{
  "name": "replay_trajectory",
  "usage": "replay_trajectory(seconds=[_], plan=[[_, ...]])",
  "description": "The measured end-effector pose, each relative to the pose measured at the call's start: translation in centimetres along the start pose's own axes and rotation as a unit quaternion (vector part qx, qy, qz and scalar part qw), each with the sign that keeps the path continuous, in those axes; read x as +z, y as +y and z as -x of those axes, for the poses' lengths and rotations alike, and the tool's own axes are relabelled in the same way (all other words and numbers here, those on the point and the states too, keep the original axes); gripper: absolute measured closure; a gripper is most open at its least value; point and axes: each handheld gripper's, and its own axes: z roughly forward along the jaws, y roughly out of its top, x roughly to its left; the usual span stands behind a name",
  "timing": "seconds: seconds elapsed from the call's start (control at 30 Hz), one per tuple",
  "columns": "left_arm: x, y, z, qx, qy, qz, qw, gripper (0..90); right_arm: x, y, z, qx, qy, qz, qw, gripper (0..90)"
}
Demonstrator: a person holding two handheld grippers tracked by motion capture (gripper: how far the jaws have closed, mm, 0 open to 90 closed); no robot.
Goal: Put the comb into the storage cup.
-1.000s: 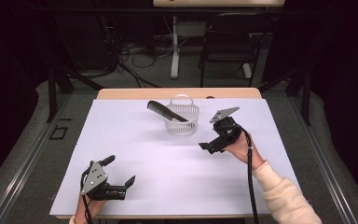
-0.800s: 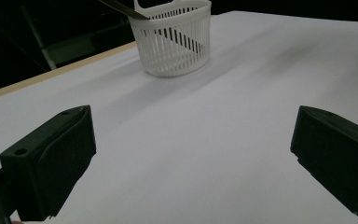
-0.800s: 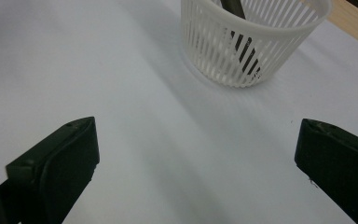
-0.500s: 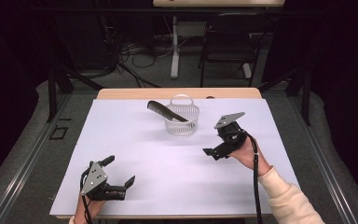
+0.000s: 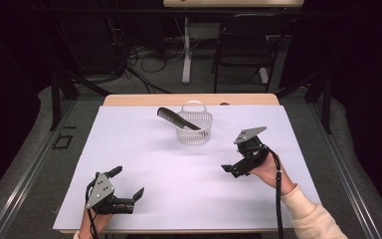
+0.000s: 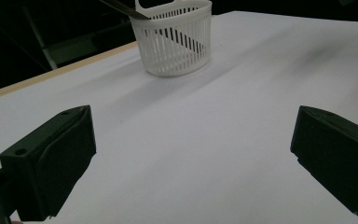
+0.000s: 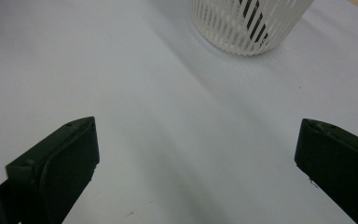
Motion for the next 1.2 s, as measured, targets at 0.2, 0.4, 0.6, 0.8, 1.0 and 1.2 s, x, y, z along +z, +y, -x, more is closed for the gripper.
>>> replay_trajectory(seconds=[0.2, 0.4, 0.6, 0.8, 1.0, 1.2], plan=[[0.0, 0.0, 0.0, 0.000, 0.000, 0.000, 1.0000, 0.0, -0.3, -0.8, -0.4, 0.001, 0.000, -0.003, 1.0000, 0.0], [0.0, 0.0, 0.0, 0.001, 0.000, -0.001, 1.0000, 0.0, -0.4, -1.6, -0.7, 0.002, 0.000, -0.008, 1.0000, 0.0], [0.0, 0.0, 0.0, 0.000, 0.000, 0.000, 1.0000, 0.0, -0.4, -2.4, -0.9, 0.004, -0.003, -0.006, 1.0000, 0.0], [0.0, 0.0, 0.0, 0.001, 0.000, 0.000, 1.0000, 0.0, -0.6, -3.2, -1.0, 0.008, -0.006, -0.005, 0.9999, 0.0], [-0.1, 0.0, 0.0, 0.001, 0.000, 0.000, 1.0000, 0.0, -0.7, -3.8, -1.1, 0.011, -0.007, -0.002, 0.9999, 0.0], [-0.1, 0.0, 0.0, 0.000, 0.001, 0.000, 1.0000, 0.0, -1.0, -4.4, -1.3, 0.016, -0.012, 0.005, 0.9998, 0.0]])
